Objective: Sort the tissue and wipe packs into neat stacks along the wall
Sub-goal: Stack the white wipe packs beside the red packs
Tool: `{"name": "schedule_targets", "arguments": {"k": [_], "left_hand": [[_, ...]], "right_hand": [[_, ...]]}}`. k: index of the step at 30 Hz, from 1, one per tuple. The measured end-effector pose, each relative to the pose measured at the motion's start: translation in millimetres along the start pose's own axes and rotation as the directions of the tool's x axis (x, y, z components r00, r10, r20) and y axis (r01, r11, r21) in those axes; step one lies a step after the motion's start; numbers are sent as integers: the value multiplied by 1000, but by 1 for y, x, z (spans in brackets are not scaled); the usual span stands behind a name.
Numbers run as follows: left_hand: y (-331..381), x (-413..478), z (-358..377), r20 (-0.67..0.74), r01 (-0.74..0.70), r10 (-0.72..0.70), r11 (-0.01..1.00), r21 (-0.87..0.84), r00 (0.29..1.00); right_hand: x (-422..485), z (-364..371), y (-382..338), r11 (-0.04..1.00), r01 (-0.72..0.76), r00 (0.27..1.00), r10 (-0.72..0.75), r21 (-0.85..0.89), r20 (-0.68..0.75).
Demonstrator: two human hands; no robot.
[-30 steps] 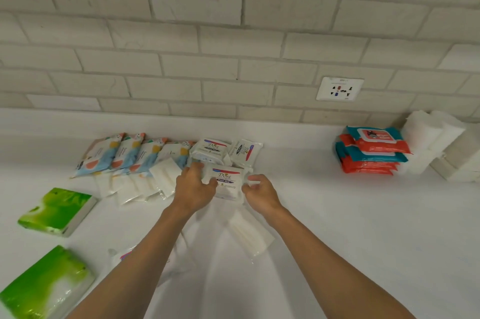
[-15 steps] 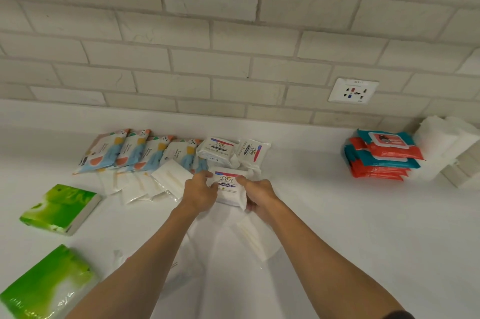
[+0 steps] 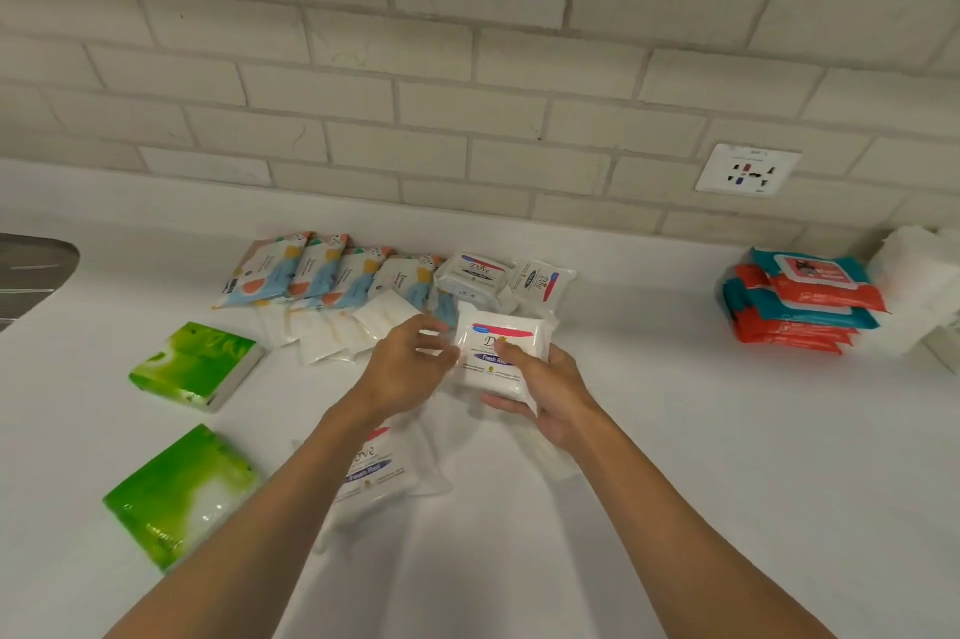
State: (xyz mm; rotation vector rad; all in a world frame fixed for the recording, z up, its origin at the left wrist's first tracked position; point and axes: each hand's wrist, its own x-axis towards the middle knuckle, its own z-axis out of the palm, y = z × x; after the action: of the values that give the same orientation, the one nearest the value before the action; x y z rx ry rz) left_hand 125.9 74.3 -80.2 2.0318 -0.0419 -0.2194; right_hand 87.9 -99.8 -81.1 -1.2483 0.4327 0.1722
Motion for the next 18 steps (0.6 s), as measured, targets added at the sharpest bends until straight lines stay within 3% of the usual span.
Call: {"name": "schedule_targets", "arguments": {"k": [4, 9, 11, 18], "left_hand": [[-19, -9, -42, 150, -30, -33, 916, 400, 988], [-30, -24, -71, 310, -23, -339, 642, 766, 888], [-37, -27, -70, 311, -39, -374, 584, 811, 874], [-35, -38, -64, 317, -22, -412, 582, 813, 854]], "right_hand": [[-15, 1, 8, 1000, -11, 1000, 11, 20, 11], [-28, 5, 19, 999, -22, 1000, 21, 38, 13], [-32, 7, 23, 999, -25, 1000, 25, 43, 7], [-46, 4, 33, 998, -34, 999, 34, 50, 2]]}}
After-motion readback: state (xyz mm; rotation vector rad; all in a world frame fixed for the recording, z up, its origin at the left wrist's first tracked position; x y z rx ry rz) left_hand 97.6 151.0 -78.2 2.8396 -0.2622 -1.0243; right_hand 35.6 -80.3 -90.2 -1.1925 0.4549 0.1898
